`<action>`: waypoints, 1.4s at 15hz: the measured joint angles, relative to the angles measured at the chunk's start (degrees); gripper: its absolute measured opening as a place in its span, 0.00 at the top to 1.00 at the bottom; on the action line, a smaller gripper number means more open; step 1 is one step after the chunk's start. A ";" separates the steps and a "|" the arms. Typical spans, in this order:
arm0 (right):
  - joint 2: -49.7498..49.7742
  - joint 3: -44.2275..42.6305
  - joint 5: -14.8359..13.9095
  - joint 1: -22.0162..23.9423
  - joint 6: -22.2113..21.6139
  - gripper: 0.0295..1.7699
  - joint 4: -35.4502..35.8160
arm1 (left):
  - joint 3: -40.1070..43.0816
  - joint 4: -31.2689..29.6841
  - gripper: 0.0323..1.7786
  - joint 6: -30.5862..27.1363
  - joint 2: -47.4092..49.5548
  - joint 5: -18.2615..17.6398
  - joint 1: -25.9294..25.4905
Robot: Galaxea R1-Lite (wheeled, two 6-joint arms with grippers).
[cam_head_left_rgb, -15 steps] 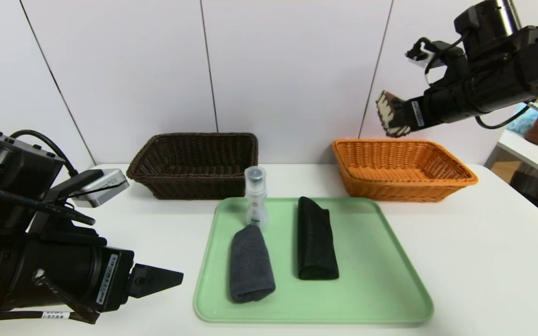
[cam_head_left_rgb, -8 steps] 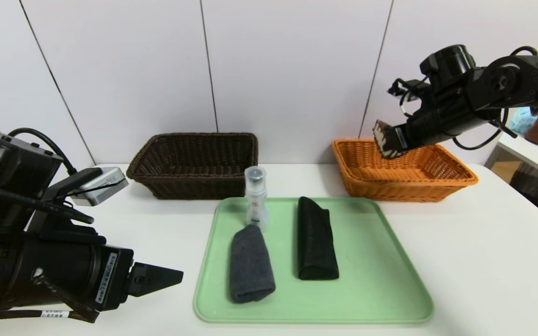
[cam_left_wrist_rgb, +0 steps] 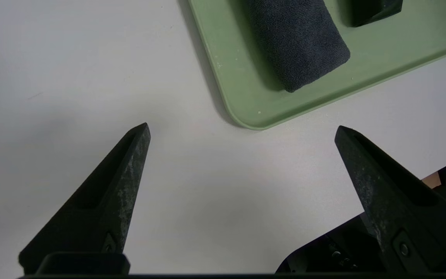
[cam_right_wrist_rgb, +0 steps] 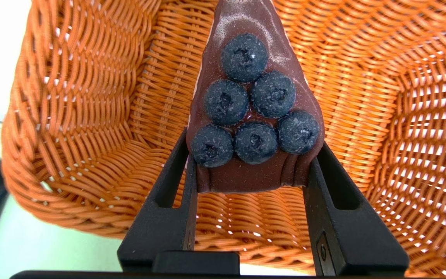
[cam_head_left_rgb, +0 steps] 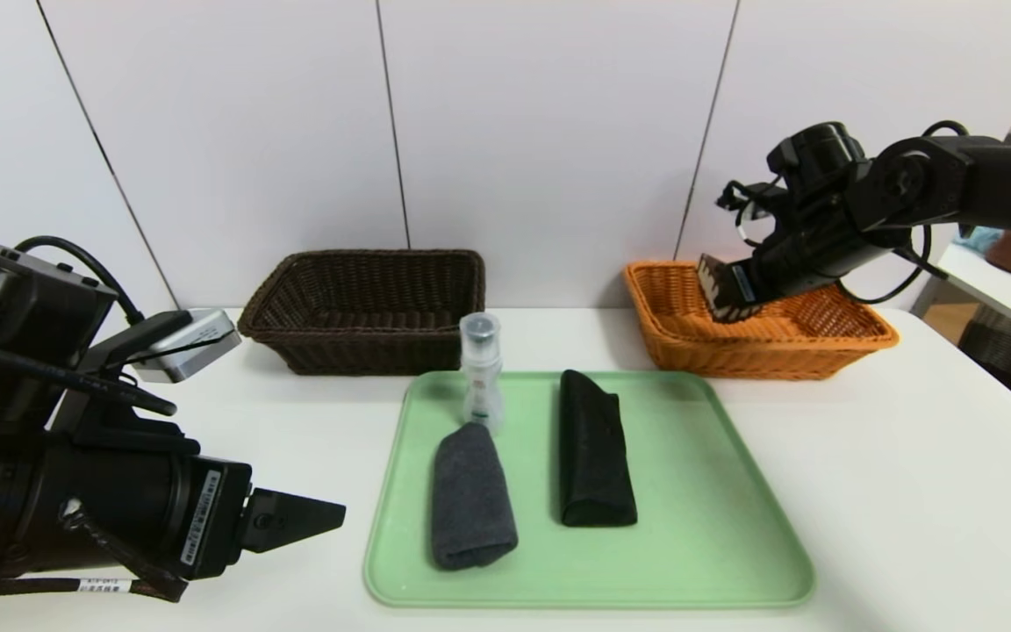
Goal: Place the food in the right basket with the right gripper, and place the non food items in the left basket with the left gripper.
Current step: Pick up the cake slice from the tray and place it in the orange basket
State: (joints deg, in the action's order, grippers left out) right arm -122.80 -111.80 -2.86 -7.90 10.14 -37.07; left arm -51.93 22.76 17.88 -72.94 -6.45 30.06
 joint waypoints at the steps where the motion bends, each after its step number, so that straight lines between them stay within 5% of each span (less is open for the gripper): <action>1: -0.30 0.09 0.00 -0.06 0.05 0.57 -0.02 | 0.00 -0.09 0.05 0.02 -0.02 -0.02 0.00; 6: -1.57 0.22 0.00 -0.33 0.13 0.57 -0.07 | 0.01 -0.30 0.05 0.00 -0.33 -0.02 0.00; 13: -1.33 0.34 0.06 -0.41 0.30 0.26 -0.05 | -0.51 -0.33 0.05 0.09 -0.88 0.00 -0.02; 21: 2.67 0.39 0.56 -0.26 0.77 0.12 -2.01 | -0.49 -0.30 0.05 0.11 -0.99 0.06 -0.02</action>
State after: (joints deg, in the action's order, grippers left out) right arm -120.13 -111.41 -2.30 -8.16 10.91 -39.08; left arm -52.42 22.46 17.99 -73.92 -6.39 30.04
